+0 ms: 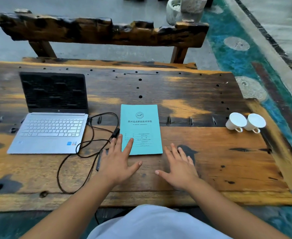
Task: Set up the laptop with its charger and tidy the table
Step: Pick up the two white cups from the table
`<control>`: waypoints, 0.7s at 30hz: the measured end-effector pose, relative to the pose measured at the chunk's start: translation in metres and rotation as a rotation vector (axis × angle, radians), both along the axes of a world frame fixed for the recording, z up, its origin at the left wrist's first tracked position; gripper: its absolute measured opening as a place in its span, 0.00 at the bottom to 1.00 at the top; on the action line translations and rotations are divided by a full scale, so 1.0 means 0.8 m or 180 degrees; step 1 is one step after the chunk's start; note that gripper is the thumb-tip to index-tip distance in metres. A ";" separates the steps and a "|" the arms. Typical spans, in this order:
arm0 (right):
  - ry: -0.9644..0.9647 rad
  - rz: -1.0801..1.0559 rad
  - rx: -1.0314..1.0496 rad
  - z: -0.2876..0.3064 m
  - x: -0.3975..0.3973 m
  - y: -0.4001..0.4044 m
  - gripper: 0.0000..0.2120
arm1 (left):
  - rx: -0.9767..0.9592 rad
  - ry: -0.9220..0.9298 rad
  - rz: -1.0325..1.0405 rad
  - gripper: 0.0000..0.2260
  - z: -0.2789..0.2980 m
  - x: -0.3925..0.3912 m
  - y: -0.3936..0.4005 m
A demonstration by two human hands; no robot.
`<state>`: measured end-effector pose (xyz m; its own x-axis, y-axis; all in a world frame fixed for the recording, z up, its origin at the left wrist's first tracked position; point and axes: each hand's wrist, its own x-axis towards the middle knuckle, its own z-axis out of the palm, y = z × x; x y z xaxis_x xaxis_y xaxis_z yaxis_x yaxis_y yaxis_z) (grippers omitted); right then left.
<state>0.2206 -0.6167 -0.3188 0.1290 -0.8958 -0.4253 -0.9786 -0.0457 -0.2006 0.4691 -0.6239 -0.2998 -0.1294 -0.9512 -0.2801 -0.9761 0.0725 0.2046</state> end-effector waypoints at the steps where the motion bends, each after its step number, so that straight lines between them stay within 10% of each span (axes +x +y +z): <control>1: 0.0017 -0.0067 -0.0006 0.001 0.000 0.009 0.50 | -0.0018 0.0019 -0.0064 0.41 -0.002 -0.001 -0.002; 21: -0.0009 -0.2747 0.0121 0.004 -0.135 0.336 0.44 | -0.0021 0.0010 -0.2813 0.38 0.014 -0.247 0.089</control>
<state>0.1128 -0.3475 -0.3158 -0.5889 -0.6661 -0.4578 -0.6673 0.7202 -0.1895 0.2713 -0.5531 -0.2889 -0.8191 -0.5044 -0.2733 -0.5618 0.8017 0.2040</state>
